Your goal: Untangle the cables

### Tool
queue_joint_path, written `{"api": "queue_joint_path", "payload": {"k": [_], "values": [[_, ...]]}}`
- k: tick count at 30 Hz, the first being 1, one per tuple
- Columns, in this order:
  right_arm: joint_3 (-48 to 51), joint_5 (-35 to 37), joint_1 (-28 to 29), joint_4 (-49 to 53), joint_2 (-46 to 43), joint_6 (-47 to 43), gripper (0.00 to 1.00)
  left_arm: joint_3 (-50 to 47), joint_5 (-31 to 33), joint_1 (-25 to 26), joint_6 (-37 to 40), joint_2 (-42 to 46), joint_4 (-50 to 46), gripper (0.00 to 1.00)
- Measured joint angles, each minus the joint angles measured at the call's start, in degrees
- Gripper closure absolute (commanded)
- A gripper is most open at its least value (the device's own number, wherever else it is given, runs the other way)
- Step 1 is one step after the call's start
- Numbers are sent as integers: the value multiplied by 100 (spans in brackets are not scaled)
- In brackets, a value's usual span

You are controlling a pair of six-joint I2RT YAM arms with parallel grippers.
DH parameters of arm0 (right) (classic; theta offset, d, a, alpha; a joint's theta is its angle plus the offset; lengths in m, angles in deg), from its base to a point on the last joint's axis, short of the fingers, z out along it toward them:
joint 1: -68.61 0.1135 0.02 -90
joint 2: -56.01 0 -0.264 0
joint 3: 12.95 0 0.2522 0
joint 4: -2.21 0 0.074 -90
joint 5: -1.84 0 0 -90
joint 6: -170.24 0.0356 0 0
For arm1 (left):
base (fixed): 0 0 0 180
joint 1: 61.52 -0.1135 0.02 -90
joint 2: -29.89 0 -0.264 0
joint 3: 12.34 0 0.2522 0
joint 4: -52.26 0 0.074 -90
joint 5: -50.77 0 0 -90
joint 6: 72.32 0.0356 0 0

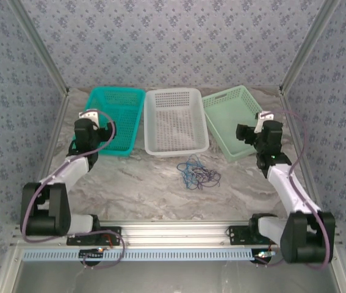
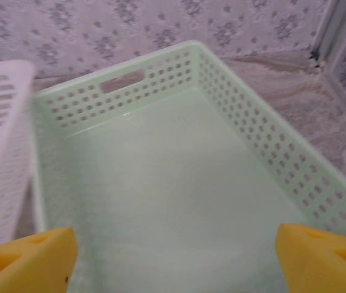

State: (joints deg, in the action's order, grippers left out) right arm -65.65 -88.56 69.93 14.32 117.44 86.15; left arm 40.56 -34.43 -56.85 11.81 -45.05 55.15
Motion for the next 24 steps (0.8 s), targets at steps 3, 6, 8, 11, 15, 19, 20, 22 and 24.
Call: {"api": "queue_joint_path", "payload": {"k": [3,6,8,11,15,19,20,22,24], "values": [[-85,-179,404,833,-433,258,20,26,83,527,-94,417,-468,2],[-103,-247,1086,1600,-704,509,24,-48,122,1054,-247,758,-774,2],[-90,-240,1622,2028,-844,721,27,-221,52,1274,-426,1005,-866,1],[46,-192,2516,2444,-988,1082,31,-570,-72,1561,-693,1338,-953,1],[271,216,3652,2822,-949,1453,34,-868,-103,2111,-824,1563,-1058,1],[323,774,4398,3104,-592,1626,34,-1084,-184,2411,-868,1744,-1071,1],[323,898,4496,3134,-490,1655,34,-1134,-201,2455,-876,1794,-1069,1],[323,1180,4658,3178,-249,1692,35,-1231,-223,2527,-881,1912,-1082,1],[323,1423,4723,3156,-68,1703,37,-1298,-243,2573,-885,2039,-1091,1]]}}
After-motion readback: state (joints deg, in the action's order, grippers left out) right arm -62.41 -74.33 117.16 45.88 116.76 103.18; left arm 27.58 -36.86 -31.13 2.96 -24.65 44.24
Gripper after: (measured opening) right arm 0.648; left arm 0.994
